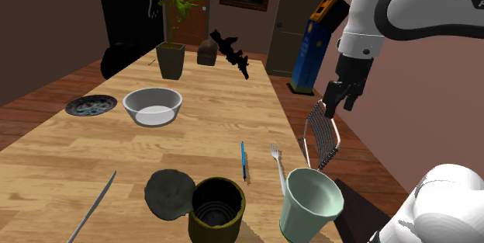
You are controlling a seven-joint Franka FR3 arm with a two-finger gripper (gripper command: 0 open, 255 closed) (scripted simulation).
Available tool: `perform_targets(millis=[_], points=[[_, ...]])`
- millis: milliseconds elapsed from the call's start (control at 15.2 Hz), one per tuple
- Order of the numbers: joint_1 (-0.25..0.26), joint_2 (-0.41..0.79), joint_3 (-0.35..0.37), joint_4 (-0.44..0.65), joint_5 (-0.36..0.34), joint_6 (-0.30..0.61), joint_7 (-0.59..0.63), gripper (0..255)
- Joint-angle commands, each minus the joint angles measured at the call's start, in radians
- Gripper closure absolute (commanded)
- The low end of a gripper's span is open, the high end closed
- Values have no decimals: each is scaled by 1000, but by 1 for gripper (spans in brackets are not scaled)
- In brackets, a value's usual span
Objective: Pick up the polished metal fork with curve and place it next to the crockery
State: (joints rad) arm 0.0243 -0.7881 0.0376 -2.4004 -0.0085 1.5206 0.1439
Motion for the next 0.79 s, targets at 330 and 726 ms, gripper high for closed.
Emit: perform_targets(millis=[330,726], points=[[-28,38,62,-128,53,209,164,0],[-63,158,143,-226,103,482,358,0]])
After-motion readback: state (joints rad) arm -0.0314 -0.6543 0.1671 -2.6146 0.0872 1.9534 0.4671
